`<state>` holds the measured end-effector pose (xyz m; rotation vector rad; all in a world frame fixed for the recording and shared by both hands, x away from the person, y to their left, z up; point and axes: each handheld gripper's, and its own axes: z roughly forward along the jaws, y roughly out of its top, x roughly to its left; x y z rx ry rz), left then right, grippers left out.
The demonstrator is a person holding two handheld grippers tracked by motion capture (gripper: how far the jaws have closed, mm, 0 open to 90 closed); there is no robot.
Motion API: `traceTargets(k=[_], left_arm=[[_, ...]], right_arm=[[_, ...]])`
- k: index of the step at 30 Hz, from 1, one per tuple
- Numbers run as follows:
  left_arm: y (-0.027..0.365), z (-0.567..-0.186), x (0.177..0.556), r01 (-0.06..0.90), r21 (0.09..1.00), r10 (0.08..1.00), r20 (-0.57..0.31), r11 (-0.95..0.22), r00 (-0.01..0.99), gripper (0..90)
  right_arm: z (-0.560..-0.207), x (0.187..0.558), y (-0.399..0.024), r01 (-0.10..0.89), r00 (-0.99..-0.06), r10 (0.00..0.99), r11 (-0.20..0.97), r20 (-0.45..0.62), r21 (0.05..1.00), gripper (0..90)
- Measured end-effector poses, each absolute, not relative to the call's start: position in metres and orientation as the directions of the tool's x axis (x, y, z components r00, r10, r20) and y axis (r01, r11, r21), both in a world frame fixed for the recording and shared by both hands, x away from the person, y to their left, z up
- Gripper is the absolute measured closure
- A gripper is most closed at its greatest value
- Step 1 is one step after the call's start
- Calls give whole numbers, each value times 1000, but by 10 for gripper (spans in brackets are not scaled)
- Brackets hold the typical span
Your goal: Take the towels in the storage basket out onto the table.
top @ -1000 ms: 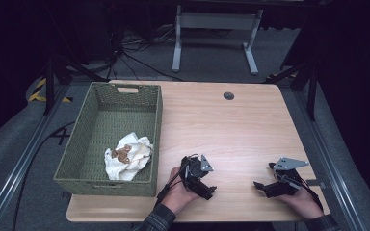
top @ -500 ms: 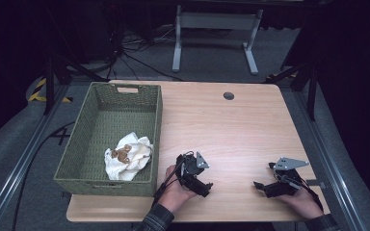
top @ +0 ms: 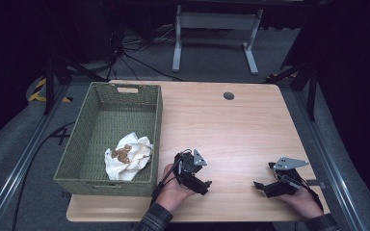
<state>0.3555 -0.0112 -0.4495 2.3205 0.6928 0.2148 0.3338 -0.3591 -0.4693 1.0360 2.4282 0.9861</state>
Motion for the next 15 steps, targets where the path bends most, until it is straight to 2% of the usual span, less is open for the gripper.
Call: traceTargets(k=[15], left_arm=[[-5, -441, 358, 421, 680, 534, -52, -600, 844, 12]], right_arm=[[-470, 334, -360, 498, -693, 721, 504, -26, 706, 3]])
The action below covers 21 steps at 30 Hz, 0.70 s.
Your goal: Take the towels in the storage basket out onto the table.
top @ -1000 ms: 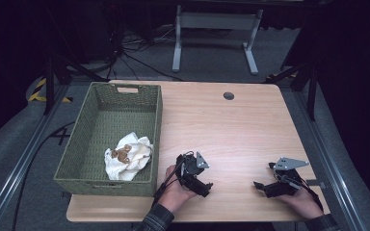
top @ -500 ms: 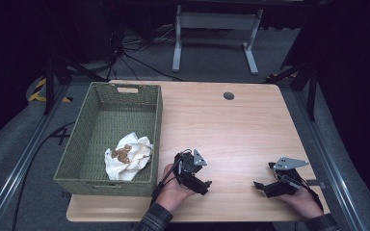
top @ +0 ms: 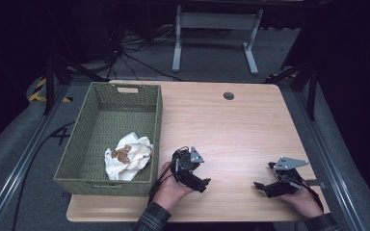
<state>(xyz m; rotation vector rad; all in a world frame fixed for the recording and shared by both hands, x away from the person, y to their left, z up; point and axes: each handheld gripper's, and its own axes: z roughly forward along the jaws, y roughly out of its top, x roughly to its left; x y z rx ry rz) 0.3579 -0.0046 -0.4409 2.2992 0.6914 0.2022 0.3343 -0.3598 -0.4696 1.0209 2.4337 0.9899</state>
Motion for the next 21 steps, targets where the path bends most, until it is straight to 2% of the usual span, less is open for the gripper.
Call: traceTargets(k=[21], left_arm=[[-3, -422, 361, 406, 676, 518, -42, -615, 854, 17]], right_arm=[[-470, 334, -360, 498, -693, 721, 504, -26, 706, 2]])
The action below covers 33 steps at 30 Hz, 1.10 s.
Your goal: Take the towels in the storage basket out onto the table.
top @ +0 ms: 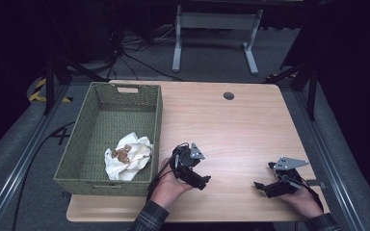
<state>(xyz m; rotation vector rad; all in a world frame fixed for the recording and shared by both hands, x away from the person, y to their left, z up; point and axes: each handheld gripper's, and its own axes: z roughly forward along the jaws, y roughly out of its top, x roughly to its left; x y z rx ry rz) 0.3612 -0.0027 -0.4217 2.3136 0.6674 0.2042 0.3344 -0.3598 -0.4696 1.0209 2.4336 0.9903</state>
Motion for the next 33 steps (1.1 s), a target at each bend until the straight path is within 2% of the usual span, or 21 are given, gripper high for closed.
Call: traceTargets(k=[33], left_arm=[[4, -380, 372, 367, 711, 478, -49, -600, 877, 40]], right_arm=[[-470, 334, -360, 499, -692, 721, 503, -25, 706, 2]])
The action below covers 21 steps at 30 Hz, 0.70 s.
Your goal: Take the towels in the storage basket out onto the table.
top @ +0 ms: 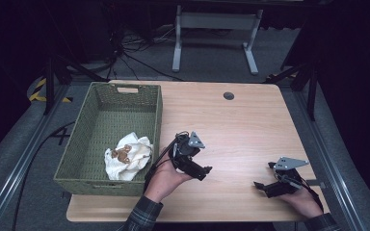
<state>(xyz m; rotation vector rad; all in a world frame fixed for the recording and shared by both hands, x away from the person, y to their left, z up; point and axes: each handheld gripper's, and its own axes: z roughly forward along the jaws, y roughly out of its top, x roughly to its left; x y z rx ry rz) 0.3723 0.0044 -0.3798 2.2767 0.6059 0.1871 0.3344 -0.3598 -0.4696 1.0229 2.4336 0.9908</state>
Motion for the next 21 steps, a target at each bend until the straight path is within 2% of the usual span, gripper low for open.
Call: traceTargets(k=[21], left_arm=[[23, -357, 387, 380, 688, 468, -66, -618, 881, 63]], right_arm=[[-470, 334, -360, 499, -692, 721, 503, -25, 706, 3]])
